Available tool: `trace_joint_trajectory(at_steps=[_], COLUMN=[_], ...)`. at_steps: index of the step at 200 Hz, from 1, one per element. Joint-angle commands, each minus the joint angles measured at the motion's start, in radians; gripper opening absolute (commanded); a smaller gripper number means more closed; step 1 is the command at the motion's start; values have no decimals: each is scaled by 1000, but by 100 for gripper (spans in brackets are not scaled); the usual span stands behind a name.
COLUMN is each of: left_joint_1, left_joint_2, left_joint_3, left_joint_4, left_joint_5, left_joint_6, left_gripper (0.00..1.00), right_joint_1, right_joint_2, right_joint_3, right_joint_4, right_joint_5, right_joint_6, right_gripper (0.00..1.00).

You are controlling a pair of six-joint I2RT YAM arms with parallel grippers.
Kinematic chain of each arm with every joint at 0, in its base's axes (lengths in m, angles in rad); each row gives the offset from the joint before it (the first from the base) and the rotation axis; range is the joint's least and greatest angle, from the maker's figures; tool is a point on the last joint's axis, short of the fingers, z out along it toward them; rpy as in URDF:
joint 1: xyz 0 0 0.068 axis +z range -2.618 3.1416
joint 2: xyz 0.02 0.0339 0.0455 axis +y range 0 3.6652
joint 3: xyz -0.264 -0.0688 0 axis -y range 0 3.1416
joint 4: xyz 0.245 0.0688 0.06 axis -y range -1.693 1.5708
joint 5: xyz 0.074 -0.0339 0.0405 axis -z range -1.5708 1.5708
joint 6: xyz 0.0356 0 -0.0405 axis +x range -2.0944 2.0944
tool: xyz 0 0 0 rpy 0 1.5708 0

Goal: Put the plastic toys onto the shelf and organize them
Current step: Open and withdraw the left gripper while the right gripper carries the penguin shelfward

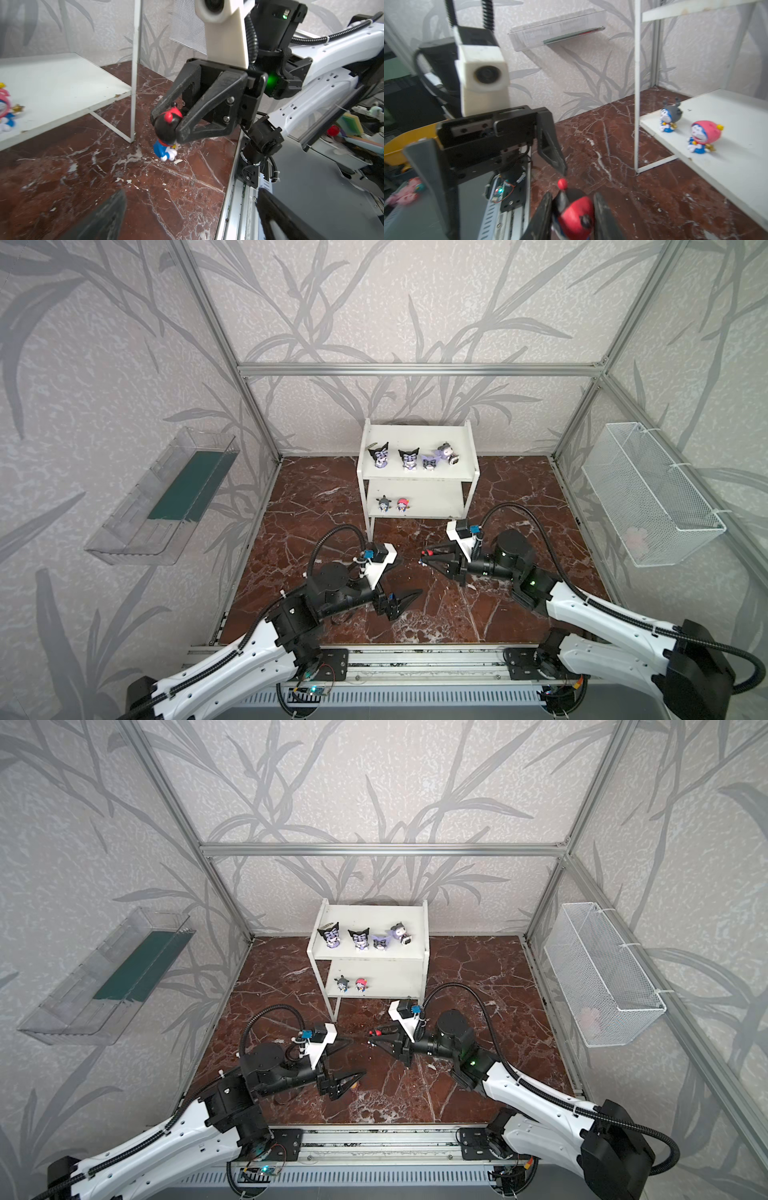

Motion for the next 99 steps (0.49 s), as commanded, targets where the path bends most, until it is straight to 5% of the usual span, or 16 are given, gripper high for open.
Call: trace_joint_trajectory(at_steps=[1, 49, 99], left_joint_1=[3, 3, 3], left_joint_2=[-15, -77, -113], left_joint_3=[85, 134, 119], left_joint_4=[-307, -494, -488], left_joint_5=[-106, -202, -231], left_joint_6=[83, 174, 175], left_gripper=[99, 99, 99], right_joint_1=[-3, -9, -50], right_joint_2=[65, 228, 365], right_joint_3=[48, 159, 236], right_joint_4=[3, 24, 83], right_joint_5=[205, 394, 420], right_joint_6=[-124, -208, -176], right_gripper=[17, 17, 18])
